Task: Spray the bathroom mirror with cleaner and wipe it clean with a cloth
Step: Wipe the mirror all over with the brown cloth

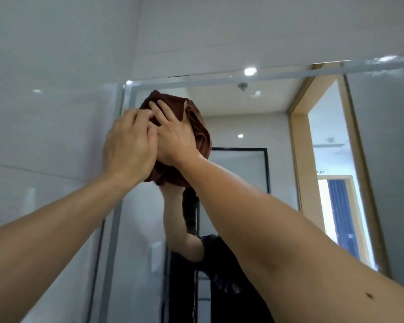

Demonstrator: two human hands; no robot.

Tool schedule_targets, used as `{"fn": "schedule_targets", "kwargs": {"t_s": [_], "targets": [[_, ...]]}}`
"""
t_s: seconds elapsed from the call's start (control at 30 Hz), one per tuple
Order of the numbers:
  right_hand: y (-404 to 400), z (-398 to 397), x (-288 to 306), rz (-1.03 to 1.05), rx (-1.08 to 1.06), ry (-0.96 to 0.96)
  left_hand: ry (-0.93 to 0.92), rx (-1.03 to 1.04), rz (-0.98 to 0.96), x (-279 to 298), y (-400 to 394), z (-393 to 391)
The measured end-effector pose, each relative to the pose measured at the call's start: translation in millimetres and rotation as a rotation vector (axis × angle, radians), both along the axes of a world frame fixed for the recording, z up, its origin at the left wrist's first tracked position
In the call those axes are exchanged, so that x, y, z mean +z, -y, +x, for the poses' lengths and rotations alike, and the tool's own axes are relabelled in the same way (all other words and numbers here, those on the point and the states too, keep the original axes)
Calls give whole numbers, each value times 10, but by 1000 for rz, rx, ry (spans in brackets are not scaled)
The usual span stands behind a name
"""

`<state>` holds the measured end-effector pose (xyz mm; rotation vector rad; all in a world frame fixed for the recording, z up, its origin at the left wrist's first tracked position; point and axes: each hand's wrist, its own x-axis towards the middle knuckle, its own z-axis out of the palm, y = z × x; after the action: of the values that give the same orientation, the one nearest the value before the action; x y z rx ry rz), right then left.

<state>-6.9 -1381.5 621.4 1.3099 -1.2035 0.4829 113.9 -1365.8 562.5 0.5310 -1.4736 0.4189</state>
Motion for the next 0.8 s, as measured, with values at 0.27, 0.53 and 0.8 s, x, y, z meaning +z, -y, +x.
{"fn": "schedule_targets", "kwargs": {"t_s": [0.27,0.53,0.8], "targets": [[-1361,-1494,139,-122,-158,59,94,-109,-113,210,-855,-1166],[-2989,-3133,305,-269,-299,225,305,-151,-259,285,-1857,-2182],[-4033,-4240,325,-447,-303,445,482,-148,-336,263,-2287,-2726]]}}
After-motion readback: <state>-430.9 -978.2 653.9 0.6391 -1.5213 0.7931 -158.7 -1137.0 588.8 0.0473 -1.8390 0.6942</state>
